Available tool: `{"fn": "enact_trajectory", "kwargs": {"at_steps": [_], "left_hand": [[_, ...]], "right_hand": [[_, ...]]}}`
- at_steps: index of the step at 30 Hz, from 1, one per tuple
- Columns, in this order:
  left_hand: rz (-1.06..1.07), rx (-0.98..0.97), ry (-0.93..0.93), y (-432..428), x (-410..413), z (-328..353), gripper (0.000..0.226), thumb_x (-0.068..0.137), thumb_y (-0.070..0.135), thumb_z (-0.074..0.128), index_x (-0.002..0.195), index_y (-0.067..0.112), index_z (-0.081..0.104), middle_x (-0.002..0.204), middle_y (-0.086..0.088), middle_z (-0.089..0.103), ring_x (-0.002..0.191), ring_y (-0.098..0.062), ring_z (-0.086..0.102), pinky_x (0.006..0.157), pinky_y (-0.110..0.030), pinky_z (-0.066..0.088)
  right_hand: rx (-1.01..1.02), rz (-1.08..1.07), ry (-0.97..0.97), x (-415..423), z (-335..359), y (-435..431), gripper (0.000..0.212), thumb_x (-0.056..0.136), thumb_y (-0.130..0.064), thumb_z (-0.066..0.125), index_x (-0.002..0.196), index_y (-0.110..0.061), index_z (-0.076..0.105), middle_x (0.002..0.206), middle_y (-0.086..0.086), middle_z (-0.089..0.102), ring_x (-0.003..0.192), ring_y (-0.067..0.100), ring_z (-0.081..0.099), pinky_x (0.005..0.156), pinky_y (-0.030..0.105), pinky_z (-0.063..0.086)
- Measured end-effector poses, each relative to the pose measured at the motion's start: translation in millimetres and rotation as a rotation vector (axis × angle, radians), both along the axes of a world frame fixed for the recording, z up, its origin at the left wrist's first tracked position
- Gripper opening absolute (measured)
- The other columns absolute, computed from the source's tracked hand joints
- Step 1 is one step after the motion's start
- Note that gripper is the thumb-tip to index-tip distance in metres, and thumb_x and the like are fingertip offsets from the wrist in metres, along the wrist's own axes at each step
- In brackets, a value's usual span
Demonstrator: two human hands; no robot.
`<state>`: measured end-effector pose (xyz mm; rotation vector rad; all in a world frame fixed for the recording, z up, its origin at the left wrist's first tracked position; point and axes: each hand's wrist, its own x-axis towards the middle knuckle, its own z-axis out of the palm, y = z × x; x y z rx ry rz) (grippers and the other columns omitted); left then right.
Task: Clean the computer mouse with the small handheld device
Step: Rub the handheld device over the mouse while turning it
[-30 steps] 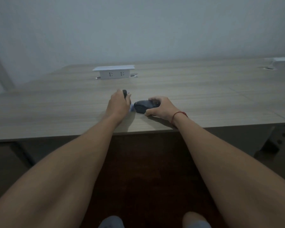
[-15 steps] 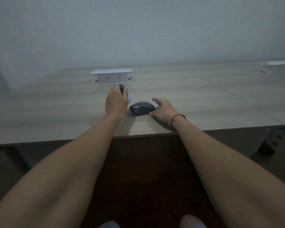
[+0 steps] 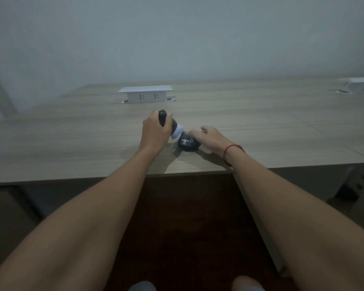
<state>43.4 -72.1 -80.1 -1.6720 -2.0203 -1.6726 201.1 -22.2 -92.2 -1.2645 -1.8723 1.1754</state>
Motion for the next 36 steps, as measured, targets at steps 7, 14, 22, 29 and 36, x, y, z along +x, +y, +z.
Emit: {"fn": "enact_trajectory", "kwargs": {"at_steps": [7, 14, 22, 29, 36], "left_hand": [[-0.010, -0.188, 0.140, 9.1, 3.4, 2.9, 0.026, 0.097, 0.030, 0.052, 0.089, 0.006, 0.055, 0.076, -0.002, 0.052, 0.071, -0.019, 0.054, 0.062, -0.024, 0.039], [-0.022, 0.003, -0.041, 11.4, 4.6, 7.3, 0.025, 0.097, 0.029, 0.052, 0.082, 0.009, 0.054, 0.073, -0.001, 0.052, 0.064, -0.012, 0.047, 0.056, -0.018, 0.034], [-0.032, -0.052, 0.047, 19.1, 2.7, 12.3, 0.024, 0.097, 0.031, 0.051, 0.084, 0.010, 0.053, 0.079, -0.002, 0.054, 0.065, -0.011, 0.048, 0.057, -0.017, 0.036], [-0.076, -0.318, 0.302, 41.2, 8.7, 26.0, 0.026, 0.098, 0.033, 0.049, 0.088, 0.009, 0.049, 0.085, -0.009, 0.053, 0.079, -0.024, 0.050, 0.068, -0.030, 0.033], [-0.201, -0.417, 0.349, 59.9, 5.5, 37.4, 0.038, 0.095, 0.040, 0.053, 0.086, 0.003, 0.055, 0.083, -0.008, 0.060, 0.076, -0.025, 0.056, 0.066, -0.031, 0.039]], "right_hand": [[0.096, 0.034, -0.118, -1.9, -7.7, 8.5, 0.108, 0.058, -0.061, 0.081, 0.141, -0.008, 0.038, 0.132, 0.006, 0.051, 0.110, 0.022, 0.052, 0.088, 0.034, 0.045], [0.133, 0.088, -0.100, -0.9, -4.1, 4.8, 0.076, 0.072, -0.044, 0.079, 0.131, -0.007, 0.046, 0.115, 0.001, 0.051, 0.101, 0.019, 0.052, 0.092, 0.035, 0.046], [0.140, 0.121, -0.075, -2.2, -4.3, 6.1, 0.056, 0.073, -0.041, 0.079, 0.114, -0.015, 0.051, 0.100, -0.004, 0.053, 0.084, 0.008, 0.054, 0.067, 0.021, 0.042], [0.139, 0.132, -0.063, -2.2, -5.5, 7.7, 0.066, 0.075, -0.038, 0.079, 0.127, -0.009, 0.049, 0.110, -0.001, 0.052, 0.099, 0.015, 0.052, 0.085, 0.029, 0.045], [0.089, 0.129, -0.065, -2.0, -5.7, 14.4, 0.078, 0.068, -0.043, 0.083, 0.130, -0.016, 0.046, 0.133, 0.006, 0.053, 0.115, 0.022, 0.055, 0.094, 0.036, 0.049]]}}
